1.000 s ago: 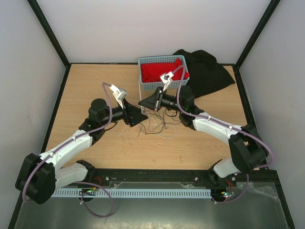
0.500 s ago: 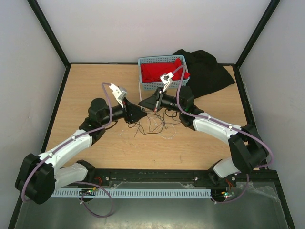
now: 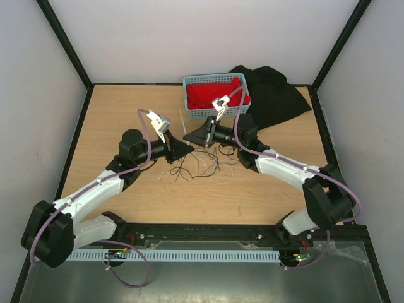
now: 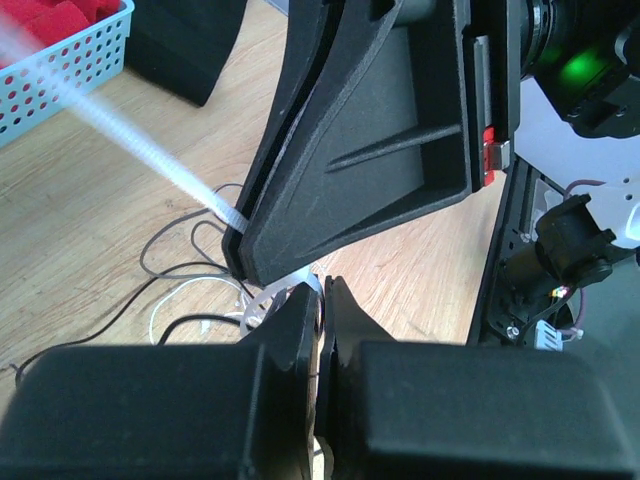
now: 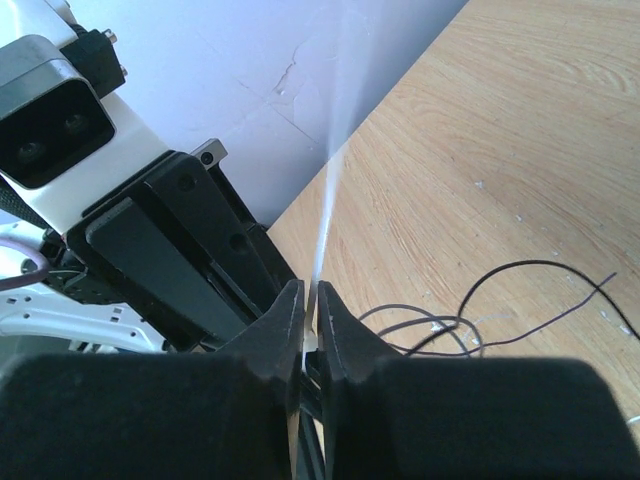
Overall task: Zip-tie the wires
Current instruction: Adjust the cable at the center of the board.
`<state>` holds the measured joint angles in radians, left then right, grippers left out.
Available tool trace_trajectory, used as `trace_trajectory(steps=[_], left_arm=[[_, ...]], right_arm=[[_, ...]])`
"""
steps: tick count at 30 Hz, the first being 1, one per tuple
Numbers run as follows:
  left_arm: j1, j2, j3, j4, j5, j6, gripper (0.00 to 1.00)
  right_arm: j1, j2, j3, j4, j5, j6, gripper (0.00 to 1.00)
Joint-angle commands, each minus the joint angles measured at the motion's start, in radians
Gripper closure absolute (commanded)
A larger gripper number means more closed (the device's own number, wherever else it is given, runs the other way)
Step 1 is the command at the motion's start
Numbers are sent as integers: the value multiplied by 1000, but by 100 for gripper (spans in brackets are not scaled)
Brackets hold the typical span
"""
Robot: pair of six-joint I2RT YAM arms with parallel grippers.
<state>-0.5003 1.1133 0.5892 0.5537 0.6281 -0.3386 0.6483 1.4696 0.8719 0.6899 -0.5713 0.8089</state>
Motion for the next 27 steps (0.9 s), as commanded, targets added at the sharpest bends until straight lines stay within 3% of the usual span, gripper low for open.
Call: trace_trajectory(steps=[1, 9, 16, 20, 24, 27], left_arm=[[-7, -20, 11, 40, 36, 4, 98], [-12, -21, 5, 40, 56, 5, 100], [-14, -25, -8, 40, 74, 6, 100], [-14, -32, -14, 40, 68, 8, 100], [-13, -31, -19, 41, 60, 9, 99], [-13, -28, -23, 40, 57, 6, 95]], right_arm=[[1, -25, 23, 16, 15, -9, 76], [1, 8, 66, 7, 6, -19, 62], [0, 32, 106, -5, 2, -37, 62], [-4, 29, 115, -20, 7, -52, 72], [-13, 19, 112, -32, 2, -62, 98], [-16, 5, 111, -52, 6, -79, 100]])
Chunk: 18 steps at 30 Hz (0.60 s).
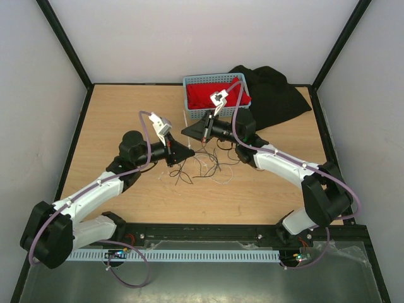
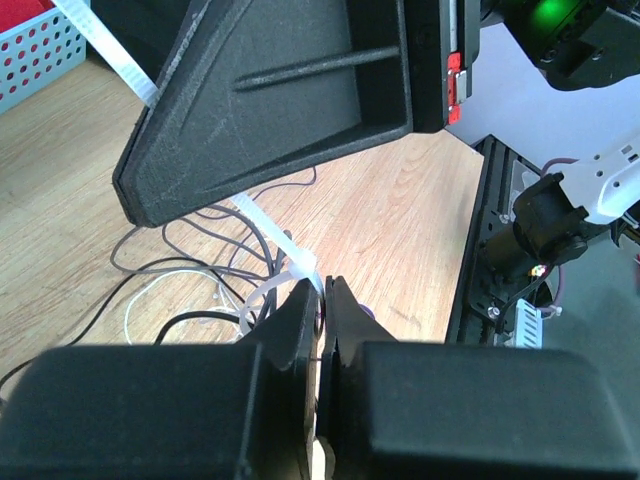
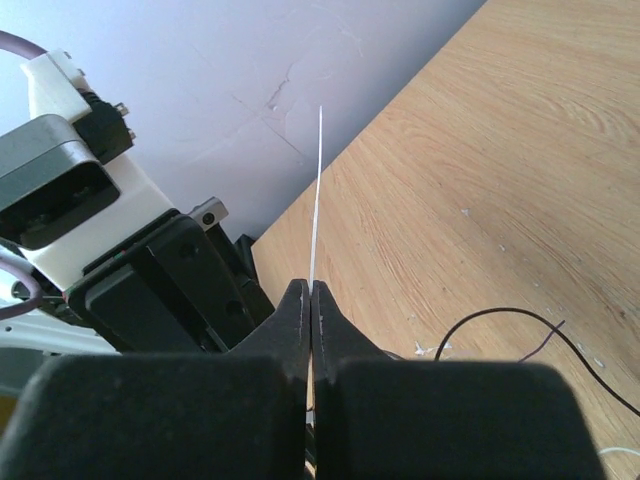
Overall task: Zip-tie the wires
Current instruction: Adjust the cable at the center of the board.
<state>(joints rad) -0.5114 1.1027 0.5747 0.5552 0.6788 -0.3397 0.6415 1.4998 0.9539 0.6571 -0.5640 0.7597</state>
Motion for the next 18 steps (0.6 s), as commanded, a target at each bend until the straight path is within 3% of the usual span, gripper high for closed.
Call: trace_trajectory(steps=[1, 5, 8, 18], left_arm=[[-1, -18, -10, 38, 4, 6, 92], [10, -41, -23, 37, -13, 5, 59], [29, -73, -33, 34, -24, -1, 47], [48, -84, -4, 26, -36, -3, 36]], right_arm=[[-10, -30, 28, -29, 0, -35, 100], [-9, -42, 25, -50, 4, -46, 100], [-9, -46, 21, -57, 4, -47, 100], [-8, -40, 21, -48, -3, -29, 100]])
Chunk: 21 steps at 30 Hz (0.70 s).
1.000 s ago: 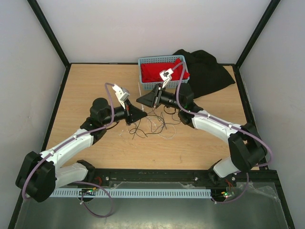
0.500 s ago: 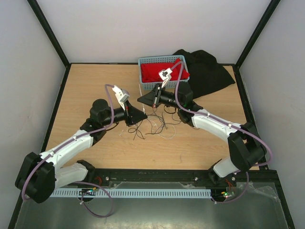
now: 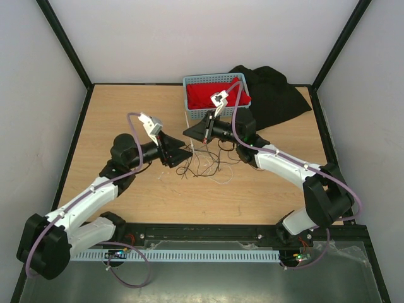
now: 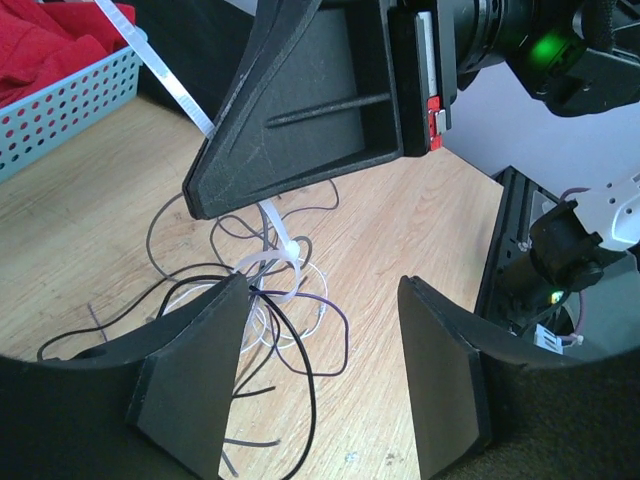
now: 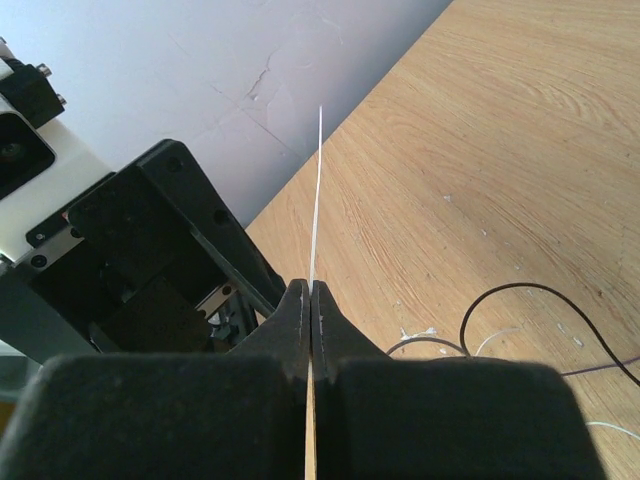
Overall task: Zip-tie the wires
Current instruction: Adjust the cable at the center of the board.
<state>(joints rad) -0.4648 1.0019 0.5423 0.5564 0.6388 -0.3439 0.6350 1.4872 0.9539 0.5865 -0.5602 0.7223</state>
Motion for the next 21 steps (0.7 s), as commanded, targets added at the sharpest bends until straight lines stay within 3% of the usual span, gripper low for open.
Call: trace_trajectory(steps=[1, 12, 21], left_arm=[[2, 32, 36, 25, 9, 3, 35], [-4, 90, 95, 27, -18, 49, 35], [-6, 126, 110, 35, -24, 73, 44]], right_arm=[[-1, -26, 20, 27, -9, 12, 100], [0, -19, 13, 53, -22, 32, 100], [0, -13, 12, 76, -34, 57, 100]])
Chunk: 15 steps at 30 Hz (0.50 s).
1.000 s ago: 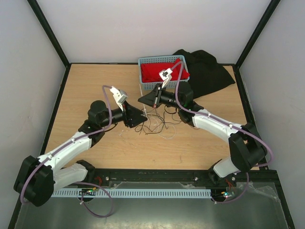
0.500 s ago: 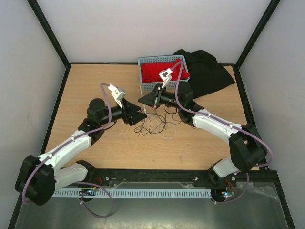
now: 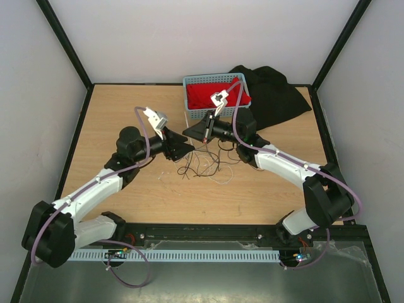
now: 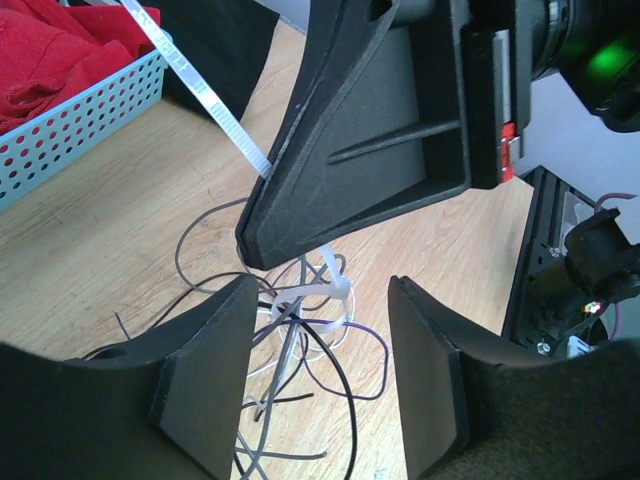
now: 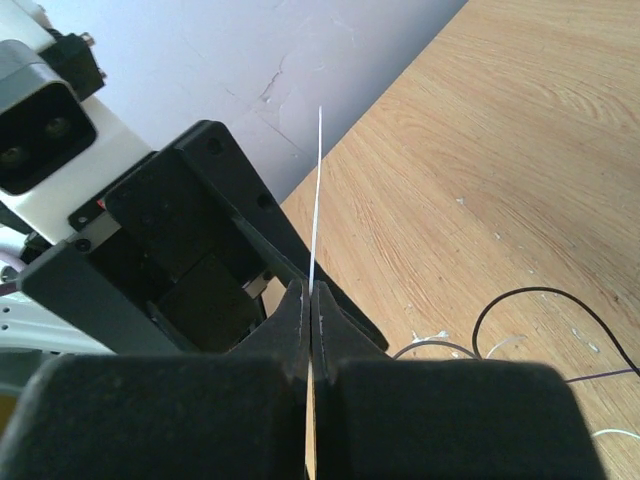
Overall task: Zip-tie the wires
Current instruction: Adjust the cable at the center of the board.
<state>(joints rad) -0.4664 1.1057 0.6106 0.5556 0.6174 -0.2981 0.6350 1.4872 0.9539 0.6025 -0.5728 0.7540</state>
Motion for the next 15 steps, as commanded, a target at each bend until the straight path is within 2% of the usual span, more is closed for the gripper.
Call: trace_trajectory(steps=[1, 11, 15], left_arm=[[-6, 30, 46, 39, -2, 29, 46], [-6, 51, 80, 63, 15, 44, 48], [-6, 65, 87, 71, 31, 40, 59]], right_arm=[[0, -10, 14, 64, -24, 30, 100], [2, -8, 13, 68, -29, 39, 100], [2, -9, 14, 67, -29, 41, 100]])
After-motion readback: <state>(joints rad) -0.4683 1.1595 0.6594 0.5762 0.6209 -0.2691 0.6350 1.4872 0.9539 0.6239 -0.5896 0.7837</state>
